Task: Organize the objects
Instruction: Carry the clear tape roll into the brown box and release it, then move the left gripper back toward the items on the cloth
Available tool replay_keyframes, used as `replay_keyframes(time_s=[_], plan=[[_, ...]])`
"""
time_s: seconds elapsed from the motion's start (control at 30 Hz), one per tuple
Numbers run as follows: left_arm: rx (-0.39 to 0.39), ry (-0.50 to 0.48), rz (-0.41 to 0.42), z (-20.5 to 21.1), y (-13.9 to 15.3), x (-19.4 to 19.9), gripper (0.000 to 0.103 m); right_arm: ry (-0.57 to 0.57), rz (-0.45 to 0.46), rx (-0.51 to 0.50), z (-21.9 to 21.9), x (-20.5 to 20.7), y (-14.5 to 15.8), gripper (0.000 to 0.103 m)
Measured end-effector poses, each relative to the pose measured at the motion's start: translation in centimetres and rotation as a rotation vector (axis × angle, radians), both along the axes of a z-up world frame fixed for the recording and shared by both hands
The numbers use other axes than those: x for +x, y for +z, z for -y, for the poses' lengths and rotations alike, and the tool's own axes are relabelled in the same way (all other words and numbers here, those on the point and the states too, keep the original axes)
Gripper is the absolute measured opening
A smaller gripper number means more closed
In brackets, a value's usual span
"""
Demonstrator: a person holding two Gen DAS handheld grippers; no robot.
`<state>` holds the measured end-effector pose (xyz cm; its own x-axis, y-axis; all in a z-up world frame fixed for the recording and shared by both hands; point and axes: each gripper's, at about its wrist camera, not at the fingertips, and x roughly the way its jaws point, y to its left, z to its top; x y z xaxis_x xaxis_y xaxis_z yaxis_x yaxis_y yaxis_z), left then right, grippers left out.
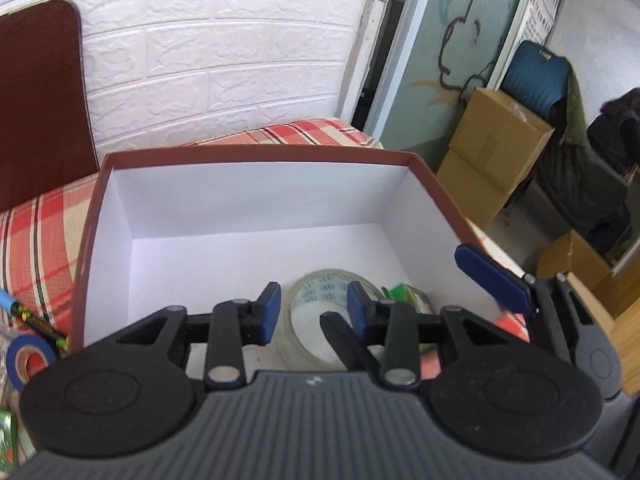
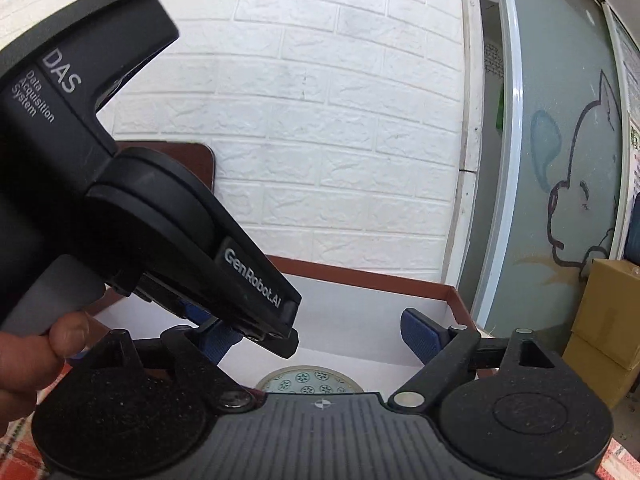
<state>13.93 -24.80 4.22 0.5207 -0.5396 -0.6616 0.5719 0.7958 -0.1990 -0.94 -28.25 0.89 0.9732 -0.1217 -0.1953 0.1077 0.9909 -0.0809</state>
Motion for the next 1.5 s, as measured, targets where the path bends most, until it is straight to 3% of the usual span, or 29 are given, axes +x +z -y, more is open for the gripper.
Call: replay_keyframes(time_s=[0.2,0.37,0.5,0.63,0.7,0.77,0.83,0.87,0.9,0.97,1.13,1.5], plan=[[-0.015,0.018,0.08,-3.4,1.1,-3.9,0.041,0.031,0.005,0.038,-2.6,-2.1,-0.2,0.088],[0.001,0.073,0.132,-7.9,0.7,-7.1,0.042,0.111,-0.049,0.058,-5.7,-3.9,-2.0,0.088],[0.059,0.172,0.112,-12.3,-1.8,-8.9,0.044,0.198,-0.143,0.071,-7.5,-3.3,-3.6,0.088],[0.135,0.313,0.046,-18.0,-6.4,-9.9,0.047,0.3,-0.268,0.096,-9.6,-2.4,-4.9,0.088],[0.188,0.41,0.01,-21.3,-9.0,-10.0,0.047,0.351,-0.328,0.06,-10.9,-2.3,-5.9,0.088],[0.171,0.468,0.056,-24.4,-10.1,-10.8,0.049,0.385,-0.371,-0.003,-12.4,-2.6,-6.6,0.087],[0.247,0.544,0.12,-26.0,-10.5,-11.4,0.053,0.414,-0.384,-0.04,-13.2,-2.2,-6.9,0.089],[0.276,0.58,0.159,-26.7,-10.8,-11.7,0.063,0.436,-0.4,-0.044,-13.6,-1.9,-6.9,0.088],[0.279,0.601,0.192,-27.5,-11.3,-11.9,0.075,0.458,-0.418,-0.048,-14.1,-1.3,-6.9,0.088],[0.206,0.618,0.206,-29.2,-11.8,-12.1,0.078,0.506,-0.435,-0.037,-14.7,0.1,-6.2,0.09],[0.28,0.626,0.233,-27.9,-11.8,-11.2,0.081,0.579,-0.457,-0.028,-17.1,3.9,-5.7,0.09],[0.284,0.69,0.184,-28.0,-12.3,-11.2,0.1,0.676,-0.459,0.053,-15.9,5.5,-6.4,0.097]])
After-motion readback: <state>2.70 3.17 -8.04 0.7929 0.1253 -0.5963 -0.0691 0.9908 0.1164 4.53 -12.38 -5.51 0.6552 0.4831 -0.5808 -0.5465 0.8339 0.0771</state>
